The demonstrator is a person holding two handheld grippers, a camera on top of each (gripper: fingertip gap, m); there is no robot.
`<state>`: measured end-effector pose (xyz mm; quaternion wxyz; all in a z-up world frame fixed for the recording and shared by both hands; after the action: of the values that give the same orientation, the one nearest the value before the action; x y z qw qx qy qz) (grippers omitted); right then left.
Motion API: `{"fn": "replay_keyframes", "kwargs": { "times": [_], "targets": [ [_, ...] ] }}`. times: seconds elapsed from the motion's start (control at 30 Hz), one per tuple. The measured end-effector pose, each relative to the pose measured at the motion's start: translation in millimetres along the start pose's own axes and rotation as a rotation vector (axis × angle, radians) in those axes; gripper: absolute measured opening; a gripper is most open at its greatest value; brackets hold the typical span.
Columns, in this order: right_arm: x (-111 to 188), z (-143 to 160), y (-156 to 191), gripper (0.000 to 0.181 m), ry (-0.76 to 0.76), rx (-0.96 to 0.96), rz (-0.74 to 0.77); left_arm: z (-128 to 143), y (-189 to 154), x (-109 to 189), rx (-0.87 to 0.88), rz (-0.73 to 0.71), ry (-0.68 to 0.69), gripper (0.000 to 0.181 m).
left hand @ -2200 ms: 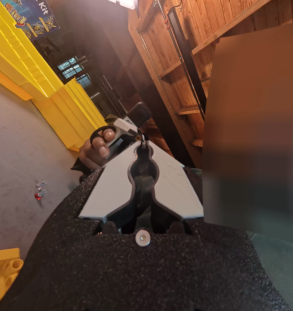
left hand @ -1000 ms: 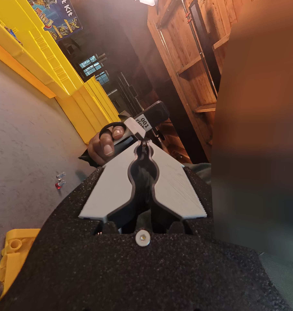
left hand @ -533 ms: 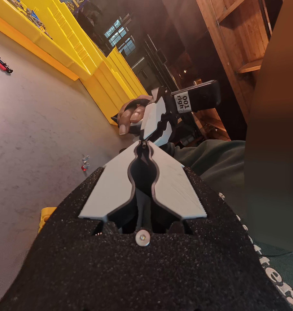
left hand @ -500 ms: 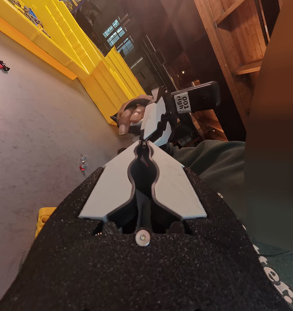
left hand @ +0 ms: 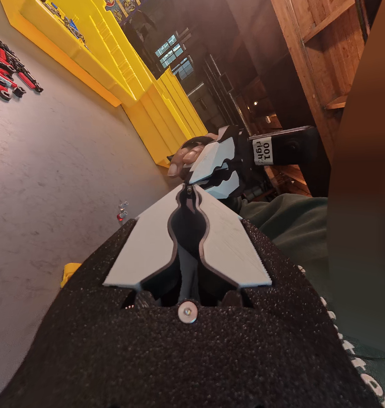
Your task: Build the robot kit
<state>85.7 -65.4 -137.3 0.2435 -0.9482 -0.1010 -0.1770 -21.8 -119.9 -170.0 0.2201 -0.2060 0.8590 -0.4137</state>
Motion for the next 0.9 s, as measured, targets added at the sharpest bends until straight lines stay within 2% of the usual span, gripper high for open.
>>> {"fn": "replay_keyframes", "kwargs": {
  "times": [0.2,0.3,0.43,0.6,0.67,0.8,0.9],
  "targets": [
    [3,-6,-8,0.006,-0.165,-0.162,-0.001,-6,-4,3,0.154,0.176,-0.113,0.003],
    [5,-8,-8,0.006,-0.183,-0.145,-0.013,-5,-5,2,0.191,0.214,-0.123,0.003],
    [8,-14,-8,0.006,-0.113,-0.021,-0.030,-3,-5,0,0.214,0.229,-0.116,0.003],
    [7,-20,-9,0.006,0.054,0.144,-0.134,1,-3,-2,0.193,0.192,-0.078,0.003],
    [5,-20,-10,0.006,0.120,0.176,-0.200,3,-3,-3,0.127,0.133,-0.041,0.003],
    [-3,-15,-14,0.005,0.170,0.124,-0.284,2,-4,-3,-0.034,0.004,0.017,0.003],
    [-8,-8,-13,0.005,0.193,0.118,-0.277,4,-4,-4,-0.158,-0.129,0.061,0.003]
  ]
}}
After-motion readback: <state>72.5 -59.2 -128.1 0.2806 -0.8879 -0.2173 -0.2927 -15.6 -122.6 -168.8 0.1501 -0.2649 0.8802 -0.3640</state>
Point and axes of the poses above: each gripper's, where its closed fingertips meet, x back along the fingers, z out of its underside, y = z × x across the jaws, the point moved 7 cm from there along x, back along the fingers, and after that the axes turned 9 degrees about z, right-handed, at the moved point
